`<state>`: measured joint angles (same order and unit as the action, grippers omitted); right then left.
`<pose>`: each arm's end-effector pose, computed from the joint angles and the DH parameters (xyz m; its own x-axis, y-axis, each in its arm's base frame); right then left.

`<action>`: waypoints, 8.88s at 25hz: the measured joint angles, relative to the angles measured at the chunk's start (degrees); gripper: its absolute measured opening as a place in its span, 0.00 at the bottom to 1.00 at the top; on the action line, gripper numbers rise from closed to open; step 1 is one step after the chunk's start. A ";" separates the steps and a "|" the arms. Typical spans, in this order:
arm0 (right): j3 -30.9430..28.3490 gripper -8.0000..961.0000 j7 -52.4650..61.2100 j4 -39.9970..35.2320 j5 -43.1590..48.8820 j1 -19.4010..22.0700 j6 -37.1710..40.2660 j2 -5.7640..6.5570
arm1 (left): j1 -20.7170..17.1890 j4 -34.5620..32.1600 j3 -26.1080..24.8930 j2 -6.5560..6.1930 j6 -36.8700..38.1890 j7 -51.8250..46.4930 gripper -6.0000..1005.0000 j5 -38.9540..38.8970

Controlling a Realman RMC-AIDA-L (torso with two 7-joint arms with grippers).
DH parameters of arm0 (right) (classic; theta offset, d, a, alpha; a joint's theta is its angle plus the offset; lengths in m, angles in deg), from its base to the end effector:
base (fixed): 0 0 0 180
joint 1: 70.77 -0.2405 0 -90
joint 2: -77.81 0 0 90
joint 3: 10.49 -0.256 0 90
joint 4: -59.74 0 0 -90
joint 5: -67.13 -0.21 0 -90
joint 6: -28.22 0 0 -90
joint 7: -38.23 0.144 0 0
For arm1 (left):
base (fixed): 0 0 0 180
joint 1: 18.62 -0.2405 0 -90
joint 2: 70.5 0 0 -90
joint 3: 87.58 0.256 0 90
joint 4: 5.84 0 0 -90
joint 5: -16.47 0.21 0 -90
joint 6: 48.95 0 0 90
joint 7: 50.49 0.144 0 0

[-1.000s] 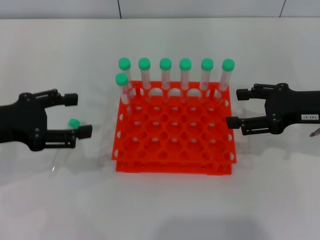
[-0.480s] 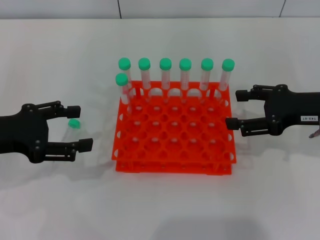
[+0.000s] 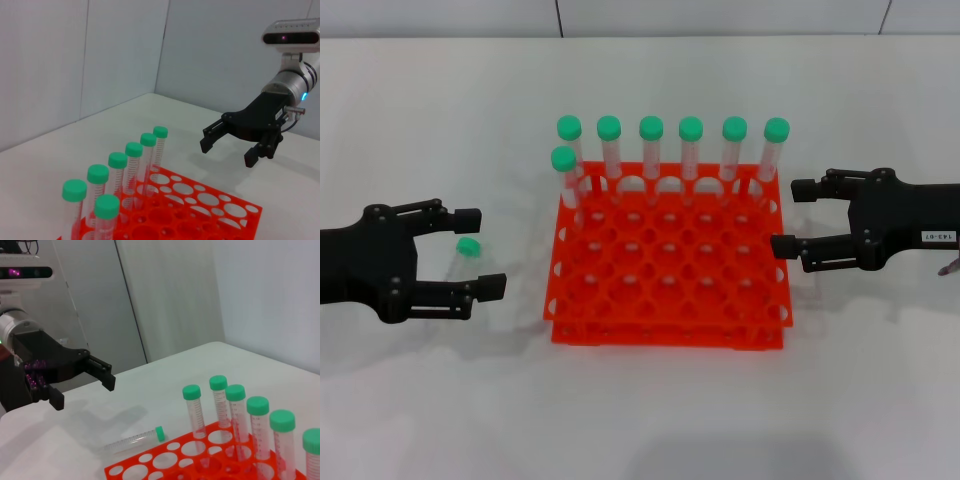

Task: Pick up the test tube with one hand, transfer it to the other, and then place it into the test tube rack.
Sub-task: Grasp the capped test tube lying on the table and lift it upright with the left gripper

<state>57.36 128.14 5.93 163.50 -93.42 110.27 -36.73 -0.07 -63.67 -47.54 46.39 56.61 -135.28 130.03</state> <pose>0.2313 0.3313 0.0135 0.8539 -0.2767 -0.4407 -0.3764 -0.9132 -0.1560 -0.2815 0.2756 0.0682 0.8433 0.3035 0.4435 0.4015 -0.9044 -0.1446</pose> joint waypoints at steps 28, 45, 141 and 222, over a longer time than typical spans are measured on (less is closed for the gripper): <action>0.00 0.89 0.18 -0.17 -0.67 -0.59 -0.32 -0.64 | 9.36 -0.90 -0.56 -3.15 -1.95 -19.94 0.89 28.60; 0.10 0.89 0.05 0.25 -1.26 -1.08 -0.31 -0.78 | 10.04 1.05 -0.32 -2.36 -7.59 -24.92 0.88 35.56; 0.25 0.89 -0.44 3.37 -0.83 -1.78 -0.31 -0.77 | 16.17 8.36 0.57 -1.86 -11.42 -24.73 0.53 39.81; -2.33 0.89 -1.13 3.36 -1.38 -1.86 -0.42 -0.69 | 7.92 -2.88 -8.60 -2.79 -14.58 -16.21 0.20 9.77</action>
<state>55.03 127.01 9.29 162.12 -95.28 109.86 -37.42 7.85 -66.55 -56.14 43.60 42.03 -151.48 139.81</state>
